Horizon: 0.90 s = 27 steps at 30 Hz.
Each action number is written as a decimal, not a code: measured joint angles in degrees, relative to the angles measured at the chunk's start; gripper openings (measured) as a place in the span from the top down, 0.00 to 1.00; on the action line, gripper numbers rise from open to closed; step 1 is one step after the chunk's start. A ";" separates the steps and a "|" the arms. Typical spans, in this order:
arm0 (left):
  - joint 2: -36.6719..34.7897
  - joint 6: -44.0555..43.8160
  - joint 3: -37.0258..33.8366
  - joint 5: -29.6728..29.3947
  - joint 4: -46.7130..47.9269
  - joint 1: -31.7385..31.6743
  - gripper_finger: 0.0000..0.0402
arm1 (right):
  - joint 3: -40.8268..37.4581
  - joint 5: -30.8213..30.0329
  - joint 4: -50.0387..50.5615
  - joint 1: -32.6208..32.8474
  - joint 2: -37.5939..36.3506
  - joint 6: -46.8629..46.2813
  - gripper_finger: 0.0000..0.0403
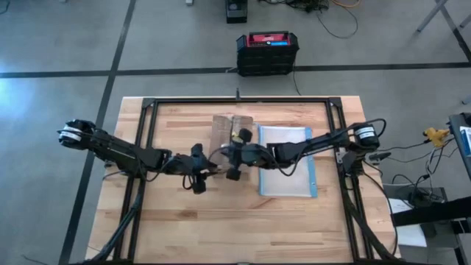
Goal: Unpack boxes
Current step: Open the cardboard box using the silver cutter
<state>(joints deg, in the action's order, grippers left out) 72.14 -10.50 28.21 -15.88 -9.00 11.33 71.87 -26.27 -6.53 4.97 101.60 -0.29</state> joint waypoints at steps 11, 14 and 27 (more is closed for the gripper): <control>0.02 -13.97 0.00 -4.97 -1.08 1.97 0.70 | -0.58 -8.82 4.16 3.97 -0.02 -19.65 0.90; 0.04 -19.37 0.00 -8.92 -1.01 4.48 0.70 | -0.67 -11.08 4.97 5.48 -1.08 -19.46 0.90; 0.67 -19.14 -0.22 -31.62 -19.68 15.86 0.70 | -3.51 -20.76 6.76 15.25 -10.89 -15.14 0.90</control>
<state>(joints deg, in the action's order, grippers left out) 72.81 -29.64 27.99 -47.49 -28.68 27.20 68.35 -47.04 0.23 20.22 90.72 -15.43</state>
